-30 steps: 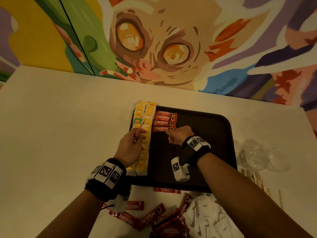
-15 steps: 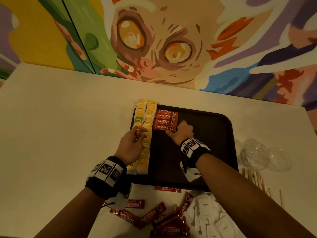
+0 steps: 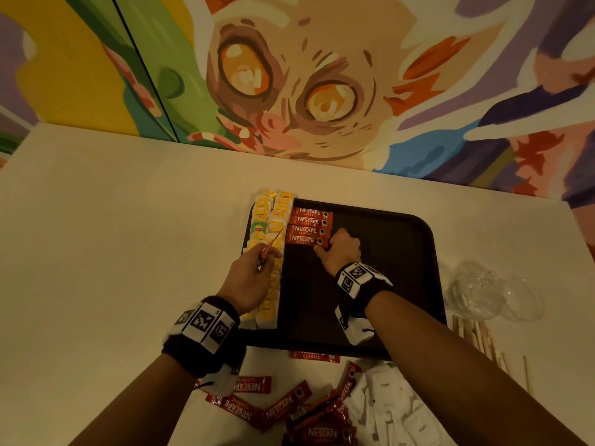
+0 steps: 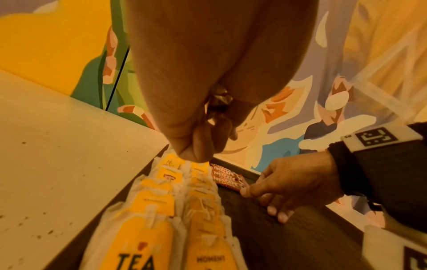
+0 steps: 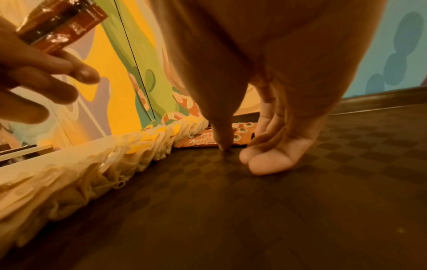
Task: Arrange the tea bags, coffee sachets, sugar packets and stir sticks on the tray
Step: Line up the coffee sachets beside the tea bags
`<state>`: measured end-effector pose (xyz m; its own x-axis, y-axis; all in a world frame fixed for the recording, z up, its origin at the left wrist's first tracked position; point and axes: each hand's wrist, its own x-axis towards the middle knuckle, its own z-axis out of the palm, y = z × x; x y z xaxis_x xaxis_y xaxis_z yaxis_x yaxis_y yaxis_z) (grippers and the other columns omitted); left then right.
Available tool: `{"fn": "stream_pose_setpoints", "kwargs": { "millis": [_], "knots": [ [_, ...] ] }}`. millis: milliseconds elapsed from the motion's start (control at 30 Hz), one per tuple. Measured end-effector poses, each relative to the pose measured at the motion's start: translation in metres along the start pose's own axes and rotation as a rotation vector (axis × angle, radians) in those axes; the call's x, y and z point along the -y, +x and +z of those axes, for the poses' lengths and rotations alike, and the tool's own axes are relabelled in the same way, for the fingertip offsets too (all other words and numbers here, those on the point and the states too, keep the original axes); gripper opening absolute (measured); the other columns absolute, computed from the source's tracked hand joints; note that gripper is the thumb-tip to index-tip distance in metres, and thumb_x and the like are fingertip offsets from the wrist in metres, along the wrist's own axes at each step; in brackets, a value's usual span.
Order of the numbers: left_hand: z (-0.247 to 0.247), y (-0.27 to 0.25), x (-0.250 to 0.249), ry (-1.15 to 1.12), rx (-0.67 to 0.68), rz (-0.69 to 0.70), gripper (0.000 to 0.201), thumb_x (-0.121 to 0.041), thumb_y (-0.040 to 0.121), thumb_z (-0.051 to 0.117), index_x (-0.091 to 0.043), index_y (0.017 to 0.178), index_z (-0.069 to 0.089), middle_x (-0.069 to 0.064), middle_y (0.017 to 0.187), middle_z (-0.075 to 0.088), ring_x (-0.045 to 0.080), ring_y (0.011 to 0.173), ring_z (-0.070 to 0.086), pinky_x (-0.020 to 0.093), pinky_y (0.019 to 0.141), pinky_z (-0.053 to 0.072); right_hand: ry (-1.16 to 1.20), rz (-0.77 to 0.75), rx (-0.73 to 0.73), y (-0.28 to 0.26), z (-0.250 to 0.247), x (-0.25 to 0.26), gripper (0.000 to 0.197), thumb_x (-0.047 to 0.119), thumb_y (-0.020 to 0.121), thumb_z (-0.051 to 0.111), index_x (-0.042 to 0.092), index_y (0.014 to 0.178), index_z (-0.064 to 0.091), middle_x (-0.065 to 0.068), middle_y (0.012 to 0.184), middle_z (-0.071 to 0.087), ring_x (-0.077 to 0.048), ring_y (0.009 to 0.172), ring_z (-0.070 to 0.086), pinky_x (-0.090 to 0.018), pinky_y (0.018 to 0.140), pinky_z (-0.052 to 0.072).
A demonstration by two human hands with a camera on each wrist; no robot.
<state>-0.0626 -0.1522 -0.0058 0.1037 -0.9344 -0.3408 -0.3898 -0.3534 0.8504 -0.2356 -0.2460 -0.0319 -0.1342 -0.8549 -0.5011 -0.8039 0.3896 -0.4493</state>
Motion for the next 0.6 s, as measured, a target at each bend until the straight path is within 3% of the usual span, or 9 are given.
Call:
{"fn": "stream_pose_setpoints", "kwargs": {
  "millis": [100,267,433,600],
  "knots": [
    [0.0003,-0.0009,-0.0006,-0.01,-0.001,0.006,0.018,-0.022,0.102,0.041,-0.025,0.103,0.059,-0.005,0.113,0.059,0.019,0.106,0.059,0.042,0.093,0.051,-0.097,-0.095,-0.029,-0.0029,0.0022,-0.0013,0.052,0.031,0.089,0.069,0.015,0.131,0.044,-0.012,0.126,0.052,-0.03,0.113,0.057,-0.043,0.09,0.052],
    [-0.0008,-0.0021,0.0006,-0.012,-0.002,-0.003,0.019,-0.022,0.102,0.041,-0.028,0.102,0.059,-0.004,0.116,0.059,0.018,0.111,0.057,0.041,0.096,0.049,-0.218,-0.304,-0.074,-0.0066,0.0078,-0.0016,0.045,0.024,0.093,0.064,0.023,0.134,0.046,-0.008,0.134,0.04,-0.028,0.112,0.057,-0.041,0.09,0.054],
    [-0.0021,-0.0011,0.0014,0.012,-0.009,-0.002,0.019,-0.022,0.102,0.041,-0.027,0.102,0.059,-0.003,0.119,0.058,0.015,0.109,0.054,0.034,0.094,0.048,-0.196,-0.335,-0.084,-0.0035,0.0087,-0.0038,0.033,0.023,0.094,0.062,0.02,0.126,0.054,-0.008,0.133,0.04,-0.025,0.11,0.057,-0.034,0.087,0.052],
    [-0.0024,-0.0007,0.0013,0.035,-0.009,0.02,0.019,-0.022,0.102,0.041,-0.026,0.103,0.06,-0.004,0.115,0.058,0.018,0.109,0.056,0.038,0.094,0.049,-0.178,-0.325,-0.087,-0.0024,0.0075,-0.005,0.031,0.023,0.095,0.061,0.019,0.125,0.055,-0.008,0.131,0.041,-0.024,0.108,0.056,-0.032,0.084,0.05]
  ]
}}
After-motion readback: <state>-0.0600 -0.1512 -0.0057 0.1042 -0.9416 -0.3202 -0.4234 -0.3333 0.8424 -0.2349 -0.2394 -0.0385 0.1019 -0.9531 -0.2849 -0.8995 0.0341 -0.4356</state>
